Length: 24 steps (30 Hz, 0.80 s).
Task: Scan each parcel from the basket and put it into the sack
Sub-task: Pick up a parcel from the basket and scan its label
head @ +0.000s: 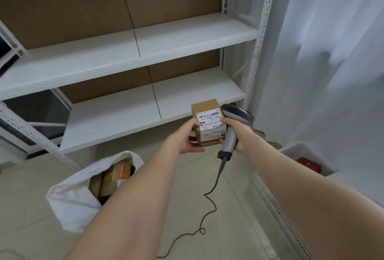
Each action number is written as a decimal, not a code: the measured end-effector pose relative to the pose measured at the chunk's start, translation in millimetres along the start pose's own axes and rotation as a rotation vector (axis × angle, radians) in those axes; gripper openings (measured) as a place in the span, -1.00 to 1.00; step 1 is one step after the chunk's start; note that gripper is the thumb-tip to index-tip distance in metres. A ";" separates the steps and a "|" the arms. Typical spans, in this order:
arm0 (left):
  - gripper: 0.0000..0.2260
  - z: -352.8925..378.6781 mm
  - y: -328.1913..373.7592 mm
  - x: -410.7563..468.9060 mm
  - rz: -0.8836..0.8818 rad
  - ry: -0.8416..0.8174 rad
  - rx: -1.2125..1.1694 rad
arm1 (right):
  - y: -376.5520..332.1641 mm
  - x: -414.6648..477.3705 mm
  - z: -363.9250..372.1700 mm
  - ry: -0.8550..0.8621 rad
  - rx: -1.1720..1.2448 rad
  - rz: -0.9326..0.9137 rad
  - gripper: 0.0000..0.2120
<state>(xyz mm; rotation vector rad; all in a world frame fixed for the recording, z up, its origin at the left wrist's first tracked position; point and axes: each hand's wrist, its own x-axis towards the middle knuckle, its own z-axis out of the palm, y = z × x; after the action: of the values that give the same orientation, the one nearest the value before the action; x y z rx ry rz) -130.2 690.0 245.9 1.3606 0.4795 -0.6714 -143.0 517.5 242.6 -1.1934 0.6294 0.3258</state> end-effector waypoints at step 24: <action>-0.76 -509.5 -118.4 23.6 -0.213 0.693 0.072 | 291.1 115.8 432.3 -0.147 -0.550 0.161 -0.50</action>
<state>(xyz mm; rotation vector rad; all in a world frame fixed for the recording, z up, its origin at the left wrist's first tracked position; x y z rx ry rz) -160.1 1179.4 62.1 1.6133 1.1732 -0.3705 -90.6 1012.4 49.2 -1.6270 0.5221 0.7500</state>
